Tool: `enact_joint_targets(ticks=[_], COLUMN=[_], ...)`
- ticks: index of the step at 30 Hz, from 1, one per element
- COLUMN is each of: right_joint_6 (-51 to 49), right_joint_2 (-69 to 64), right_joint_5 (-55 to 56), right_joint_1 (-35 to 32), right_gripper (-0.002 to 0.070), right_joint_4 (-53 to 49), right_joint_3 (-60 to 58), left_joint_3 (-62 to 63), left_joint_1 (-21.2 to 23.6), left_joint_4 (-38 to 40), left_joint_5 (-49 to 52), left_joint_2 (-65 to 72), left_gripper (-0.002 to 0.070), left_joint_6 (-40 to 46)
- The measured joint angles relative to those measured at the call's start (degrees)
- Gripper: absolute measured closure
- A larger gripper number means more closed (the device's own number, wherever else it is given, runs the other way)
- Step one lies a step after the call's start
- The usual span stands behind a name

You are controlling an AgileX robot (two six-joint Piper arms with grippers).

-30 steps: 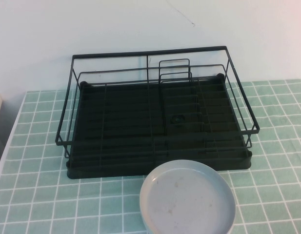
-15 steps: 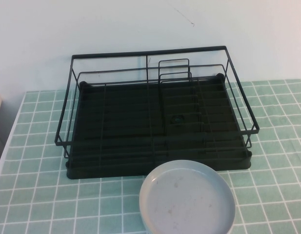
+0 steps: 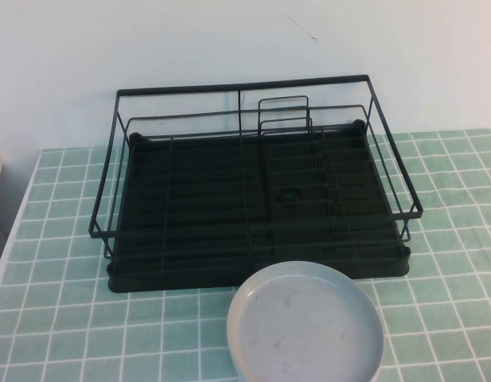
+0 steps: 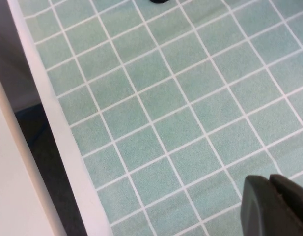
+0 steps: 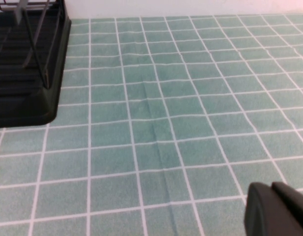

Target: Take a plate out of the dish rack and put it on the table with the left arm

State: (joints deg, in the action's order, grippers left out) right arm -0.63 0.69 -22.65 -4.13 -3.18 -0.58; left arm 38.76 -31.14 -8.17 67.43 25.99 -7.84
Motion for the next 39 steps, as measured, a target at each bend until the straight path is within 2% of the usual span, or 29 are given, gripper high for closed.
enact_joint_targets(ticks=[5,10,13,17,23,26,31,39], right_joint_6=[0.0,0.0,0.0,0.0,0.0,0.0,0.0,0.0], right_joint_2=[0.0,0.0,0.0,0.0,0.0,0.0,0.0,0.0], right_joint_5=[0.0,0.0,0.0,0.0,0.0,0.0,0.0,0.0], right_joint_1=[0.0,0.0,0.0,0.0,0.0,0.0,0.0,0.0], right_gripper=[0.0678,0.0678,0.0678,0.0678,0.0678,0.0678,0.0678,0.0678], right_joint_4=[0.0,0.0,0.0,0.0,0.0,0.0,0.0,0.0], right_joint_3=[0.0,0.0,0.0,0.0,0.0,0.0,0.0,0.0], left_joint_3=[-0.1,-4.6,-11.5,-22.1,-34.8,-39.2,-39.4,-39.4], left_joint_1=[0.0,0.7,4.2,9.9,18.2,19.8,20.3,23.7], left_joint_4=[-0.9,-6.4,-6.6,-3.1,8.7,11.0,11.8,14.9], left_joint_5=[-1.0,-13.2,-20.8,-32.3,-45.2,-47.3,-47.9,-47.9], left_joint_2=[-1.9,-6.5,-11.7,-19.8,-26.5,-26.5,-26.6,-26.7], left_gripper=[0.0678,0.0678,0.0678,0.0678,0.0678,0.0678,0.0678,0.0678], left_joint_6=[1.1,1.1,0.7,1.5,7.5,8.6,9.5,11.5])
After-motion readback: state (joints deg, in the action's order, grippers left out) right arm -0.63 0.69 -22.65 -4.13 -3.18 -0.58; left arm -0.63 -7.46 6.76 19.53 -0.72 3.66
